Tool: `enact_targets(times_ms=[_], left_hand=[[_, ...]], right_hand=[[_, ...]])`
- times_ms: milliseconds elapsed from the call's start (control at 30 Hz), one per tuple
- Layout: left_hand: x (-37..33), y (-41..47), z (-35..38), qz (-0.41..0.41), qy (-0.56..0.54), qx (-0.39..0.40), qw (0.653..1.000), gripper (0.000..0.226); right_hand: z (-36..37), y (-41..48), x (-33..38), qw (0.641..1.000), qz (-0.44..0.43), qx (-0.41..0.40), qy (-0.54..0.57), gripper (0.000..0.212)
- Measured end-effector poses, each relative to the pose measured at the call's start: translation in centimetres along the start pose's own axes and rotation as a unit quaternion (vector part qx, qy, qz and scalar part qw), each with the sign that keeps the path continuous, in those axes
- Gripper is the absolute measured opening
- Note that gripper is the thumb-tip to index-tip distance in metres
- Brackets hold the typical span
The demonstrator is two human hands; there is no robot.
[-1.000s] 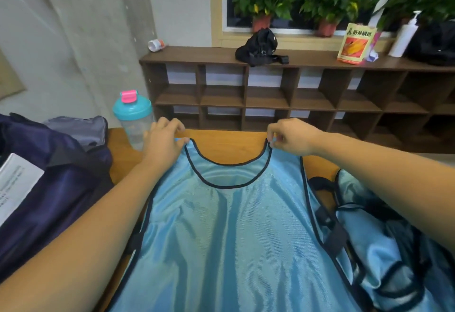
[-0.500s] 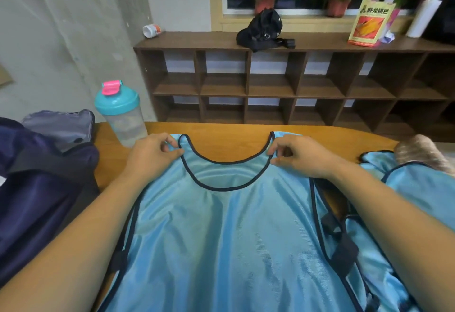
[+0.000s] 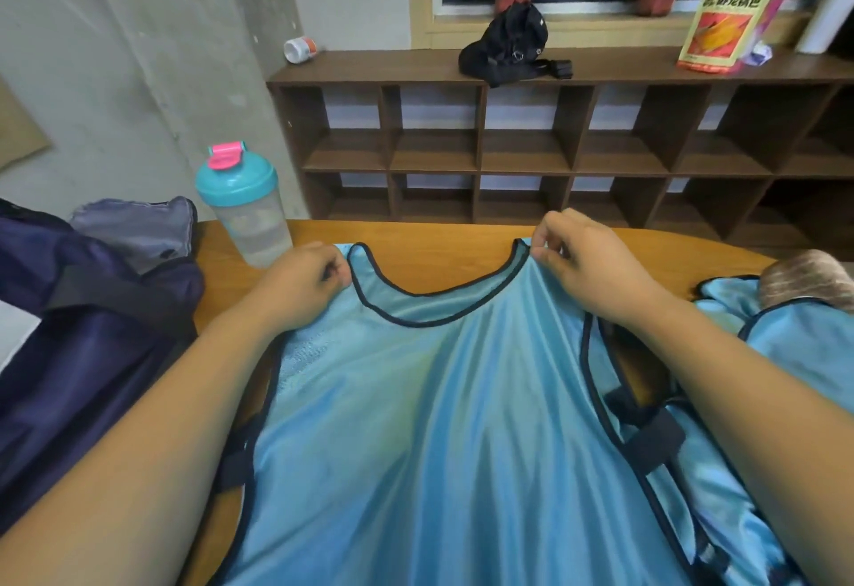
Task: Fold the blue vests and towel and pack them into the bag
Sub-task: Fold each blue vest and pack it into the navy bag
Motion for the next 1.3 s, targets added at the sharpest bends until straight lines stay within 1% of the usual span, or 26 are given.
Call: enact_targets(times_ms=[67, 133, 167, 233, 267, 367, 500, 567, 633, 733, 800, 833, 900, 1000, 1067, 1167, 1300], left_hand=[[-0.3, 0.1, 0.0, 0.011, 0.007, -0.011, 1.0, 0.014], [-0.9, 0.0, -0.1, 0.037, -0.01, -0.017, 0.999, 0.009], [-1.2, 0.0, -0.1, 0.052, -0.025, -0.014, 0.998, 0.011], [-1.8, -0.1, 0.3, 0.073, -0.044, 0.018, 0.996, 0.017], [-2.0, -0.1, 0.6, 0.076, -0.042, 0.039, 0.995, 0.016], [-1.5, 0.1, 1.1, 0.054, -0.017, 0.077, 0.995, 0.013], [-1.2, 0.4, 0.9, 0.028, 0.014, 0.07, 0.997, 0.018], [-1.6, 0.3, 0.6, 0.031, 0.013, 0.061, 0.998, 0.02], [-2.0, 0.6, -0.1, 0.042, 0.009, 0.027, 0.999, 0.019], [-3.3, 0.9, -1.8, 0.076, -0.017, -0.059, 0.995, 0.017], [-3.7, 1.1, -2.0, 0.074, -0.033, -0.075, 0.994, 0.011], [-3.7, 1.1, -1.7, 0.07, -0.032, -0.065, 0.995, 0.008], [-3.7, 0.6, -0.5, 0.07, -0.041, -0.018, 0.997, 0.005], [-4.4, -0.4, 0.9, 0.091, -0.076, 0.028, 0.993, 0.006], [-4.8, -0.8, 1.8, 0.083, -0.111, 0.052, 0.989, 0.013], [-4.5, -1.3, 3.2, 0.07, -0.112, 0.085, 0.988, 0.027], [-3.5, -1.8, 2.7, 0.043, -0.093, 0.114, 0.988, 0.03]], right_hand=[[0.3, 0.2, -0.6, 0.999, 0.016, -0.003, -0.035, 0.014], [1.3, 0.0, -0.4, 0.998, 0.0, 0.012, -0.066, 0.015], [1.8, -0.1, -0.3, 0.998, -0.006, 0.017, -0.065, 0.015], [2.4, -0.3, -0.2, 0.998, -0.01, 0.008, -0.057, 0.014], [2.7, -0.4, -0.2, 0.999, -0.009, 0.002, -0.053, 0.013], [3.4, -0.6, -0.1, 0.999, -0.007, 0.005, -0.045, 0.011], [3.5, -0.7, 0.1, 0.999, -0.002, 0.009, -0.049, 0.011], [3.6, -0.8, 0.1, 0.999, -0.001, 0.015, -0.051, 0.012], [3.3, -0.7, 0.2, 0.999, -0.003, 0.005, -0.048, 0.014], [1.4, -0.5, -0.1, 0.997, 0.033, -0.059, -0.035, 0.014], [0.3, -0.5, -0.5, 0.993, 0.058, -0.099, -0.027, 0.012], [0.4, -0.4, -0.6, 0.993, 0.058, -0.096, -0.03, 0.011], [1.5, -0.5, -0.5, 0.996, 0.042, -0.058, -0.046, 0.011], [2.4, -0.5, 0.2, 0.996, -0.008, -0.041, -0.073, 0.01], [2.7, -0.4, 1.0, 0.998, -0.038, -0.019, -0.042, 0.013], [4.1, -0.8, 2.0, 0.996, -0.059, 0.052, 0.033, 0.014], [4.4, -1.2, 2.2, 0.992, -0.061, 0.103, 0.039, 0.013]])
Point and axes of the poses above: each hand's wrist, its own y-axis towards the middle knuckle, its own z-axis out of the palm, x = y × z, the point moved 9 cm from there along y, towards the middle knuckle, and after that the axes turned 15 degrees about -y, right-handed, at the moved point
